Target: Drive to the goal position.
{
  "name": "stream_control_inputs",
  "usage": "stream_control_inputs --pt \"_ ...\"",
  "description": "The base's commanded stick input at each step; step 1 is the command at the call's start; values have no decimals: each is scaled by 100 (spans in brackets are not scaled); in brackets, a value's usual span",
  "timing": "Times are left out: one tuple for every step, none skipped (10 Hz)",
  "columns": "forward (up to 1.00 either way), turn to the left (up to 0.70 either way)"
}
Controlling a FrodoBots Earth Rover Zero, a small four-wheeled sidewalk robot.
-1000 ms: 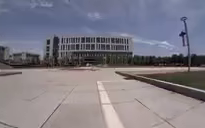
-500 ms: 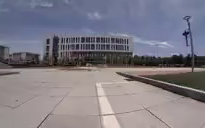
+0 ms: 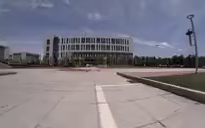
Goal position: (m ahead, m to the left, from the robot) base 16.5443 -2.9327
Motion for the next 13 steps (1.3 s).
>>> stream_control_inputs --pt "70 0" --pt "70 0" --pt "70 0" --pt "70 0" --pt "70 0" --pt "70 0" --pt "70 27" --pt "70 35" --pt "70 35" --pt "70 22" --pt "70 6" --pt "70 0" --pt "70 0"
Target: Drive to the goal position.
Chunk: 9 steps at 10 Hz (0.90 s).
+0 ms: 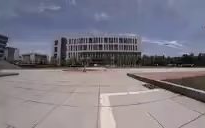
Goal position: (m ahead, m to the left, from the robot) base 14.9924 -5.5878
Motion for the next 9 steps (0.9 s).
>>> stream_control_inputs --pt "70 0" --pt "70 0" --pt "70 0" --pt "70 0" --pt "70 0" --pt "70 0" --pt "70 0" --pt "70 0" --pt "70 0"
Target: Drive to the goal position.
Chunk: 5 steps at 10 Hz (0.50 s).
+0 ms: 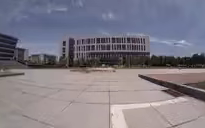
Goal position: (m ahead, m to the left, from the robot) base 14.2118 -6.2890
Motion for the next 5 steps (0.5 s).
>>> stream_control_inputs --pt "70 0" --pt "70 0" --pt "70 0" --pt "70 0" --pt "70 0"
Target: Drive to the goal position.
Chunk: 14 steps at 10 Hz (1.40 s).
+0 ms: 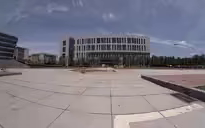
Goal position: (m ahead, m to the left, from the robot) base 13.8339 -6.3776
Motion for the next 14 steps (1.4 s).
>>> stream_control_inputs --pt "70 0" --pt "70 0" --pt "70 0" --pt "70 0" --pt "70 0" --pt "70 0" --pt "70 0" --pt "70 0" --pt "70 0" --pt "70 0" --pt "70 0" --pt "70 0" --pt "70 0" --pt "70 0"
